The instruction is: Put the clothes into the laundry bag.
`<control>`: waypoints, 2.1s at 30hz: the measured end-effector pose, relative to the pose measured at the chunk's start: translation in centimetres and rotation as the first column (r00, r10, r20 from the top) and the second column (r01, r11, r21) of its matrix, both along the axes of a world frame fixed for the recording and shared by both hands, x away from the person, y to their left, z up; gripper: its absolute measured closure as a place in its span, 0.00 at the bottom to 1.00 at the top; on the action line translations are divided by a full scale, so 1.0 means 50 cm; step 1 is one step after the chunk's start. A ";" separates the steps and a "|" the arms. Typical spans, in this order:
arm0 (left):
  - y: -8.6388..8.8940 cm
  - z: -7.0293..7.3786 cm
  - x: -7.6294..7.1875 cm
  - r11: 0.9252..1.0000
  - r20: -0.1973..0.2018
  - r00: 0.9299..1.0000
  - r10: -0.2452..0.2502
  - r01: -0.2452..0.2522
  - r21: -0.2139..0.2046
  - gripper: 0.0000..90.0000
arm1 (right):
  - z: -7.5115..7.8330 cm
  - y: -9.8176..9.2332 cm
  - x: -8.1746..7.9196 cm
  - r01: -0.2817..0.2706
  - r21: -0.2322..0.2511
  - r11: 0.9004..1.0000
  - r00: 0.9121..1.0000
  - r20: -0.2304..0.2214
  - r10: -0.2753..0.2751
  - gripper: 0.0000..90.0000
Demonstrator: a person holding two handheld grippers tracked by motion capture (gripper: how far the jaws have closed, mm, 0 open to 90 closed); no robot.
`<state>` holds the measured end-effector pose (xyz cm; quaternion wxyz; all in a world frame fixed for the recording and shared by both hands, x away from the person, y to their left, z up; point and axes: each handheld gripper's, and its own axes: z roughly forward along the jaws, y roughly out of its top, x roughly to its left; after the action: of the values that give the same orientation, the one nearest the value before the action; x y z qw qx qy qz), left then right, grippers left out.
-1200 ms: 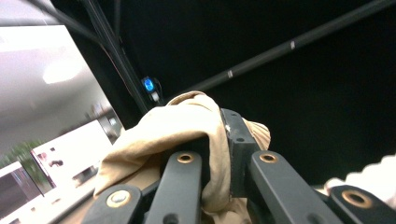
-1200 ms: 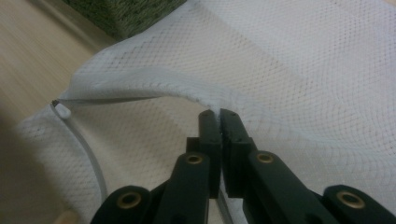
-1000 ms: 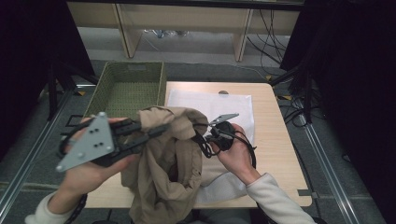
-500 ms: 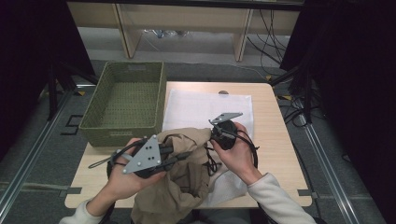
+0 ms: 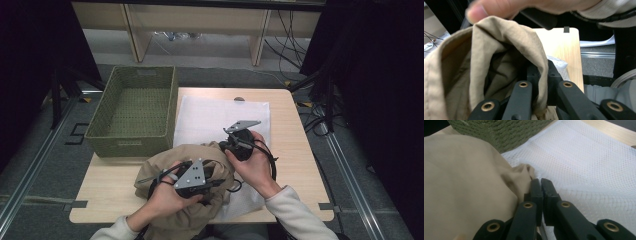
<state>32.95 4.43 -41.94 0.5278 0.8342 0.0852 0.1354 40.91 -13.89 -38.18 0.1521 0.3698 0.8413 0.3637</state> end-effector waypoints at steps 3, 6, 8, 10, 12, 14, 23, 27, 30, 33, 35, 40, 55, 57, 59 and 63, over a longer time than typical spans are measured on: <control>-0.011 -0.007 0.010 1.000 -0.005 1.000 -0.009 0.009 0.001 0.95 | 0.004 -0.001 -0.002 -0.014 0.007 1.000 1.000 -0.007 0.014 1.00; -0.018 -0.012 0.019 1.000 -0.016 1.000 0.020 -0.020 0.008 0.95 | 0.010 -0.003 -0.005 0.000 0.013 1.000 1.000 -0.008 0.000 1.00; -0.023 -0.010 0.023 0.999 -0.006 0.999 0.036 -0.036 0.032 0.95 | 0.011 -0.001 -0.007 0.002 0.028 1.000 1.000 -0.002 -0.001 1.00; -0.028 -0.006 0.027 0.998 -0.015 0.999 0.050 -0.050 0.033 0.95 | 0.016 -0.003 -0.010 -0.003 0.021 1.000 1.000 0.003 0.003 1.00; -0.032 0.001 0.033 0.998 0.001 0.999 0.053 -0.053 0.043 0.95 | 0.023 -0.002 -0.015 -0.006 0.029 1.000 1.000 0.009 0.006 1.00; -0.037 0.006 0.034 0.996 -0.019 0.997 0.078 -0.077 0.034 0.95 | 0.032 -0.003 -0.020 -0.015 0.036 0.999 1.000 0.027 0.014 1.00; -0.055 0.009 0.057 0.986 -0.014 0.989 0.151 -0.149 0.079 0.94 | 0.055 -0.004 -0.038 -0.033 0.057 0.998 0.998 0.064 0.029 1.00; -0.056 0.002 0.080 0.973 -0.003 0.977 0.211 -0.210 0.097 0.94 | 0.054 -0.004 -0.037 -0.039 0.056 0.998 0.997 0.070 0.035 1.00; -0.056 -0.005 0.090 0.963 -0.012 0.968 0.252 -0.250 0.102 0.94 | 0.054 -0.007 -0.037 -0.025 0.067 0.997 0.997 0.069 0.020 1.00; -0.050 0.000 0.091 0.953 0.002 0.958 0.287 -0.285 0.105 0.95 | 0.055 -0.010 -0.036 -0.012 0.075 0.997 0.997 0.082 0.006 1.00; -0.048 0.007 0.087 0.952 0.004 0.955 0.297 -0.296 0.082 0.95 | 0.059 -0.014 -0.037 -0.014 0.076 0.997 0.998 0.068 0.009 1.00; -0.039 0.022 0.083 0.951 0.007 0.953 0.303 -0.303 0.059 0.95 | 0.061 -0.020 -0.033 -0.013 0.087 0.996 0.998 0.070 0.007 1.00; -0.072 -0.027 0.101 0.949 -0.031 0.953 0.301 -0.297 0.104 0.86 | 0.063 -0.016 -0.038 -0.014 0.100 0.995 0.997 0.071 0.007 1.00; -0.074 -0.037 0.099 0.958 -0.039 0.960 0.277 -0.273 0.089 0.77 | 0.058 -0.015 -0.037 0.001 0.095 0.995 0.999 0.054 -0.006 1.00; -0.070 -0.035 0.092 0.963 -0.053 0.963 0.263 -0.258 0.080 0.64 | 0.051 -0.017 -0.032 0.005 0.095 0.996 0.999 0.044 -0.009 1.00; -0.042 -0.008 0.067 0.969 -0.056 0.968 0.246 -0.245 0.027 0.50 | 0.046 -0.018 -0.028 0.016 0.087 0.996 0.999 0.030 -0.018 1.00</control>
<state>36.30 2.35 -42.36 0.4958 0.8261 0.2019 0.1758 39.50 -14.79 -35.86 0.1520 0.3776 0.8191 0.4042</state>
